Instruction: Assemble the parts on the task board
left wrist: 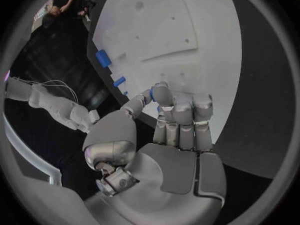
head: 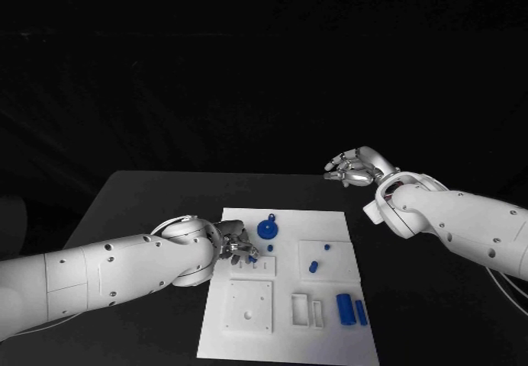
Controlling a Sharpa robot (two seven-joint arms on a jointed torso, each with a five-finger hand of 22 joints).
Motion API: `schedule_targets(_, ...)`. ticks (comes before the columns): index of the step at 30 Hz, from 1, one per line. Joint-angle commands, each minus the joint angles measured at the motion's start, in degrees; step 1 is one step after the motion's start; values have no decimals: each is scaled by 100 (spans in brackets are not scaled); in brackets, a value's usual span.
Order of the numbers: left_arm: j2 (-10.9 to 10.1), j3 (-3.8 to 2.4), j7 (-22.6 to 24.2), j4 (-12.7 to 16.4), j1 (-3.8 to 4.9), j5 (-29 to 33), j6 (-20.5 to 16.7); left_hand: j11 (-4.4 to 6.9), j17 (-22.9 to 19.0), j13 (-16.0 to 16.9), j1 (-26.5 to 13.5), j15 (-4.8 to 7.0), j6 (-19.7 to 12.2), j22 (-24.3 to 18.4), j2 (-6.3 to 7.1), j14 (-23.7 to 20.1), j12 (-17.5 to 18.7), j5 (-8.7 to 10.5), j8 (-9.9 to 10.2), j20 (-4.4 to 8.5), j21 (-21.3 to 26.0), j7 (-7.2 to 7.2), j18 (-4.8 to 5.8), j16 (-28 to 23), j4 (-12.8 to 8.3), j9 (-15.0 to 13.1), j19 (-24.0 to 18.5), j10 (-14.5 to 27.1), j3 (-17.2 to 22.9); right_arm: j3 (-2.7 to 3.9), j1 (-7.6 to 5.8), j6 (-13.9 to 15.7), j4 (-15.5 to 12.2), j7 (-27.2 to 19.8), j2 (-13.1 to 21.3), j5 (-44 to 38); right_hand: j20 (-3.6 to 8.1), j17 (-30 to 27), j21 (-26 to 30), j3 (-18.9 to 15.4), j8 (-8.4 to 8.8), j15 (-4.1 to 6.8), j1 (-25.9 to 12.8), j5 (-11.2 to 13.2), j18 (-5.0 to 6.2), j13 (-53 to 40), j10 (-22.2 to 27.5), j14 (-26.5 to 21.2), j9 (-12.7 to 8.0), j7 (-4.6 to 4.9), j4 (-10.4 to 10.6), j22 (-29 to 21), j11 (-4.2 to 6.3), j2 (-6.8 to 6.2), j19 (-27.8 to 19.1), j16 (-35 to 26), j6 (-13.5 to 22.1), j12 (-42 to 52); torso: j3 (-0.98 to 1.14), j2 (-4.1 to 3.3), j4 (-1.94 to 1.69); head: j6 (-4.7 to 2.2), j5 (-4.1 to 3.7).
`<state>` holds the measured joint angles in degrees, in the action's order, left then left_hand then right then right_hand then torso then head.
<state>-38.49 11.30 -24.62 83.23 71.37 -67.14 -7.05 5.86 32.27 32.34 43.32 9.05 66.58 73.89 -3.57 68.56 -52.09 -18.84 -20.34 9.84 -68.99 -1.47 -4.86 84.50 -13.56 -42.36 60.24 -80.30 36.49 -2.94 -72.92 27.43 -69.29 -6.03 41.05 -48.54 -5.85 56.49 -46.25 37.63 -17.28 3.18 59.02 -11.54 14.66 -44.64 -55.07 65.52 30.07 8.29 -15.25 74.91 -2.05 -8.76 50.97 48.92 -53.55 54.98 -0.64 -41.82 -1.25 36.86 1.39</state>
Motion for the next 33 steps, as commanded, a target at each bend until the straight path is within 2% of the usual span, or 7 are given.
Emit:
schedule_targets(1, 34, -2, -40, -17, -4, -340, -1, 118, 10, 20, 18, 402, 342, 7, -97, 447, -40, -123, -23, 601, -25, 215, -184, 45, -183, -18, 56, -82, 171, 3, -2, -78, -30, -72, 0, -75, -13, -7, 39, -24, 21, -4, 57, -34, 34, 7, 11, -30, 10, -1, -16, 28, -10, 9, -6, -25, 22, -35, 1, -2, 3, 15, 8)
schedule_targets(5, 90, 1, -32, -52, -31, -474, -8, 128, 18, 44, 4, 411, 365, 10, -92, 466, -77, -150, -35, 602, -39, 225, -193, 66, -192, -27, 72, -87, 174, 3, -2, -91, -50, -72, -5, -75, -14, -9, 41, -26, 22, -4, 58, -45, 34, 11, 11, -30, 10, 0, -16, 29, -11, 10, -6, -24, 23, -34, 3, -2, 3, 28, 10)
schedule_targets(19, 173, 73, -10, -137, -124, -748, -71, 135, 24, 63, 2, 418, 377, 13, -88, 479, -106, -168, -42, 604, -52, 232, -203, 82, -203, -33, 87, -84, 184, 3, -2, -128, -94, -68, 11, -76, -15, -13, 44, -31, 25, -4, 59, -64, 34, 18, 10, -29, 10, 1, -18, 31, -12, 9, -5, -23, 24, -33, 4, 0, 2, 67, -8)
schedule_targets(33, 190, 75, 13, -156, -172, -750, -63, 136, 25, 71, -5, 418, 377, 14, -84, 481, -117, -164, -41, 602, -57, 232, -206, 86, -200, -35, 90, -79, 187, 3, -2, -156, -123, -67, 6, -76, -16, -17, 46, -37, 27, -5, 57, -70, 34, 23, 10, -29, 10, 2, -16, 33, -13, 15, -3, -21, 24, -31, 0, 3, -1, 81, -11)
